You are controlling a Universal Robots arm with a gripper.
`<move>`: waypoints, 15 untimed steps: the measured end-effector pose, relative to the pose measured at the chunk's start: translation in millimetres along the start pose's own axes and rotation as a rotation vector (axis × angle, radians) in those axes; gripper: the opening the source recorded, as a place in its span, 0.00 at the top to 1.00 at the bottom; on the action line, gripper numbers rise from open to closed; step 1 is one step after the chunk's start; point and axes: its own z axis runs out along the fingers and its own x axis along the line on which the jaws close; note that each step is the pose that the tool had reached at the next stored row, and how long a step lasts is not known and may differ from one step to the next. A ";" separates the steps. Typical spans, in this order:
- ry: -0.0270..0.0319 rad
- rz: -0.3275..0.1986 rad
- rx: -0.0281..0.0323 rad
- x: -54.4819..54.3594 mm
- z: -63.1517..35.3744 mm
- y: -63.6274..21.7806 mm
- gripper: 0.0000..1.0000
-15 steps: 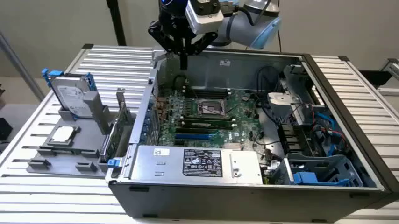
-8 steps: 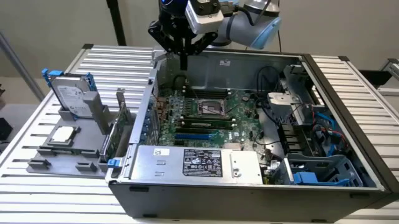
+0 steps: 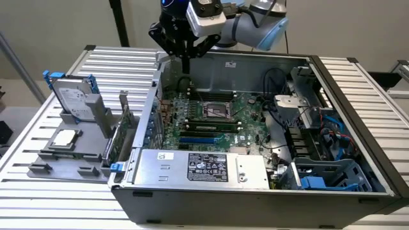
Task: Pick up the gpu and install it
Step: 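Reach for the gpu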
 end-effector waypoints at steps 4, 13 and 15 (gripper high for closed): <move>0.0000 0.000 0.0001 12.4 -0.8 -10.9 1.00; -0.0007 0.000 0.0000 46.7 -2.5 -31.8 1.00; -0.0012 0.000 -0.0001 55.4 -2.9 -36.2 1.00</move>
